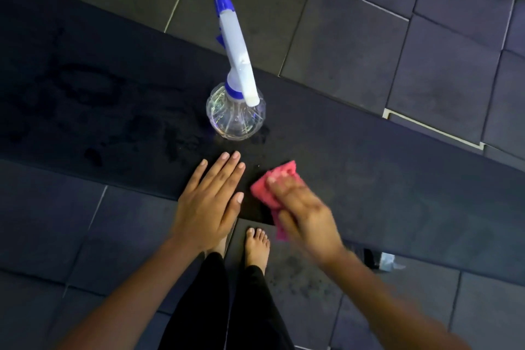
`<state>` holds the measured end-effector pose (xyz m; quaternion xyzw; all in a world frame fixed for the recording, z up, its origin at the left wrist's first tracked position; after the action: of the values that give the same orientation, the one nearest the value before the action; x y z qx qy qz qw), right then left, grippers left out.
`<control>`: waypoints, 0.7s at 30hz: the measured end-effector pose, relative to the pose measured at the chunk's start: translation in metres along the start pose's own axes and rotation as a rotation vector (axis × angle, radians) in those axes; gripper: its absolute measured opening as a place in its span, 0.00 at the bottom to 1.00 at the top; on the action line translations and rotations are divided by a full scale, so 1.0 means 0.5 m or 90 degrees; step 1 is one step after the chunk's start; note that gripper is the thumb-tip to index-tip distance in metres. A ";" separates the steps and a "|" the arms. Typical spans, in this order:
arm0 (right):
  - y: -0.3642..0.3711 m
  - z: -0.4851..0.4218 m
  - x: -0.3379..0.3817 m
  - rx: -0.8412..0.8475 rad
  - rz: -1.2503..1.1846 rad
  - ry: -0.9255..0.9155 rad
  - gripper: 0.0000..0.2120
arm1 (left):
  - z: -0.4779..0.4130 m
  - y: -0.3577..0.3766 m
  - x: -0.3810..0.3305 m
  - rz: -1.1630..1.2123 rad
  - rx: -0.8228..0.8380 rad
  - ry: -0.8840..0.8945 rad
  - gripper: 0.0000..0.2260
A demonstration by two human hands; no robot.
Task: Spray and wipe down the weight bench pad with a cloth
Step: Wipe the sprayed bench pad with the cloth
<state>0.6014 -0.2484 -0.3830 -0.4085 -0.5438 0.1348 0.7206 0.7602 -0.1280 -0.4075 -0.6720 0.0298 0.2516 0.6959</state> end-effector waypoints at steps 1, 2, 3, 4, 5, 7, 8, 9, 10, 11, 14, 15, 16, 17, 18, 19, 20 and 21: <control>-0.029 -0.020 -0.012 -0.063 -0.057 0.051 0.24 | 0.004 0.000 0.005 0.005 -0.007 -0.005 0.23; -0.059 -0.045 -0.028 -0.128 -0.096 0.105 0.24 | 0.007 0.001 0.009 0.007 -0.012 -0.014 0.23; -0.085 -0.076 -0.046 -0.177 -0.108 0.157 0.24 | 0.010 0.003 0.010 0.005 -0.015 -0.025 0.23; -0.106 -0.112 -0.064 -0.194 -0.103 0.198 0.25 | 0.012 0.005 0.009 0.001 -0.017 -0.036 0.23; -0.118 -0.151 -0.082 -0.179 -0.093 0.226 0.26 | 0.012 0.007 0.006 -0.006 -0.018 -0.046 0.23; -0.111 -0.214 -0.109 -0.093 -0.024 0.240 0.27 | 0.009 0.011 -0.001 -0.013 -0.023 -0.065 0.23; -0.100 -0.231 -0.115 -0.057 0.031 0.220 0.27 | 0.007 0.013 -0.003 -0.014 -0.028 -0.075 0.23; -0.089 -0.237 -0.118 -0.032 0.081 0.193 0.27 | 0.004 0.015 -0.005 -0.015 -0.031 -0.083 0.23; -0.081 -0.230 -0.115 -0.010 0.115 0.164 0.28 | 0.002 0.017 -0.006 -0.016 -0.032 -0.088 0.23; -0.074 -0.216 -0.109 0.013 0.131 0.126 0.28 | 0.002 0.018 -0.006 -0.018 -0.030 -0.090 0.23; -0.041 -0.131 -0.069 0.092 0.150 0.011 0.28 | 0.003 0.019 -0.003 -0.030 -0.018 -0.078 0.23; -0.024 -0.097 -0.056 0.120 0.150 -0.029 0.27 | 0.004 0.018 0.000 -0.029 -0.015 -0.071 0.23; -0.008 -0.066 -0.045 0.144 0.145 -0.070 0.27 | 0.004 0.016 0.002 -0.026 -0.012 -0.065 0.23; 0.005 -0.041 -0.038 0.168 0.130 -0.100 0.26 | 0.005 0.015 0.005 -0.021 -0.010 -0.061 0.23; 0.013 -0.024 -0.033 0.183 0.106 -0.118 0.26 | 0.006 0.014 0.007 -0.016 -0.009 -0.059 0.23; 0.012 -0.016 -0.030 0.188 0.080 -0.124 0.24 | 0.007 0.013 0.008 -0.013 -0.008 -0.058 0.23; 0.005 -0.016 -0.027 0.176 0.057 -0.119 0.23 | 0.008 0.012 0.008 -0.012 -0.009 -0.057 0.23; -0.007 -0.022 -0.025 0.148 0.035 -0.104 0.22 | 0.009 0.012 0.007 -0.013 -0.009 -0.055 0.23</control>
<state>0.6057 -0.2632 -0.3896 -0.3244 -0.5701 0.2494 0.7124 0.7596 -0.1229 -0.4139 -0.6655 -0.0091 0.2737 0.6944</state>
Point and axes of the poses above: each hand's wrist, its own z-axis away from the middle knuckle, its own y-axis out of the palm, x = y × z, the point moved 2 cm from there along -z, towards the middle knuckle, and after that the axes turned 4 degrees about x, right-handed, at the moved point
